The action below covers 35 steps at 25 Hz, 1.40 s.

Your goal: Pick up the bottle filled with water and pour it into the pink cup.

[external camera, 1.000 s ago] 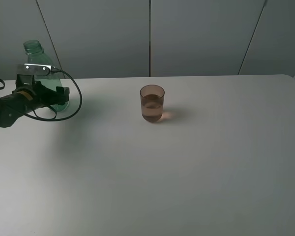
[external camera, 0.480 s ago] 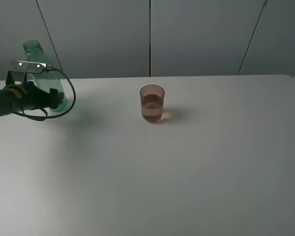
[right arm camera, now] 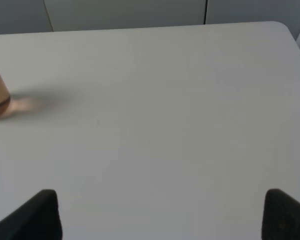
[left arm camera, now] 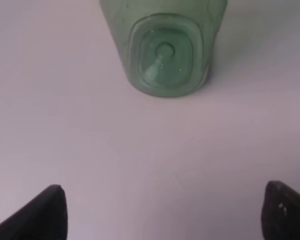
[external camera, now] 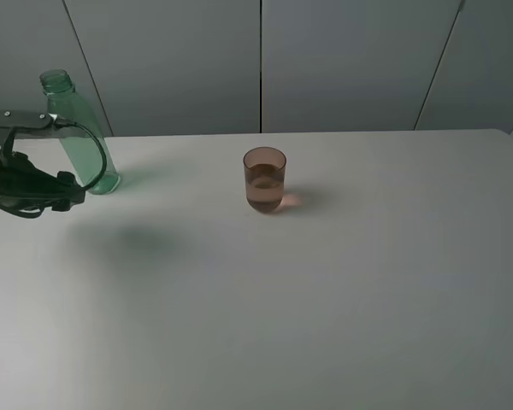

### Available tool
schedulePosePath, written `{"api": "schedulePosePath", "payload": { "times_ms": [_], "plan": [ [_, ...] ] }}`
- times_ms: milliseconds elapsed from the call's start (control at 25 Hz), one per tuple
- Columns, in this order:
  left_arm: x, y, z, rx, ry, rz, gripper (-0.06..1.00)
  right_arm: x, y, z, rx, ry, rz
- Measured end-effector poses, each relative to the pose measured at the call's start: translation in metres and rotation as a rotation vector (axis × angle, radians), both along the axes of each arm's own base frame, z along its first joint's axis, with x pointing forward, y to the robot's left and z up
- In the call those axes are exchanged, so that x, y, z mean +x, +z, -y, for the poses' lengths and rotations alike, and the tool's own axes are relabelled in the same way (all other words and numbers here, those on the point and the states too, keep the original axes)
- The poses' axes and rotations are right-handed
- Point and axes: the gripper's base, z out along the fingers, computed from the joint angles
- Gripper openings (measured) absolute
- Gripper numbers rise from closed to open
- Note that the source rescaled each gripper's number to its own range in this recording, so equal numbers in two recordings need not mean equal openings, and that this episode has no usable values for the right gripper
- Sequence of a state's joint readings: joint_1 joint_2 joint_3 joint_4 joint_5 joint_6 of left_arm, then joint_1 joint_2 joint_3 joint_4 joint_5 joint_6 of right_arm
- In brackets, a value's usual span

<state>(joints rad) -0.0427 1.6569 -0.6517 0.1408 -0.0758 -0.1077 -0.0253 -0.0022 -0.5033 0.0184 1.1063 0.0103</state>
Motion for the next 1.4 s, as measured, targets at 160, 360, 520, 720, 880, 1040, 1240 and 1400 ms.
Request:
{"api": "schedulePosePath", "payload": {
  "times_ms": [160,360,520,720,880,1040,1240,1400],
  "plan": [
    [-0.028,0.057,-0.004,-0.015,0.064,0.035,0.99,0.000,0.000,0.000,0.000,0.000,0.000],
    [-0.074,0.132,-0.010,-0.019,0.117,0.120,0.99,0.000,0.000,0.000,0.000,0.000,0.000],
    [-0.121,0.164,-0.009,0.011,0.047,0.096,0.99,0.000,0.000,0.000,0.000,0.000,0.000],
    [-0.176,0.169,0.003,-0.021,-0.147,0.062,0.99,0.000,0.000,0.000,0.000,0.000,0.000],
    [-0.219,0.166,0.003,-0.026,-0.179,0.127,0.99,0.000,0.000,0.000,0.000,0.000,0.000],
    [-0.256,0.153,0.001,-0.044,-0.153,0.167,1.00,0.000,0.000,0.000,0.000,0.000,0.000],
    [-0.284,0.137,-0.001,-0.068,-0.116,0.265,1.00,0.000,0.000,0.000,0.000,0.000,0.000],
    [-0.299,0.134,-0.003,-0.065,-0.101,0.350,1.00,0.000,0.000,0.000,0.000,0.000,0.000]
  ]
}}
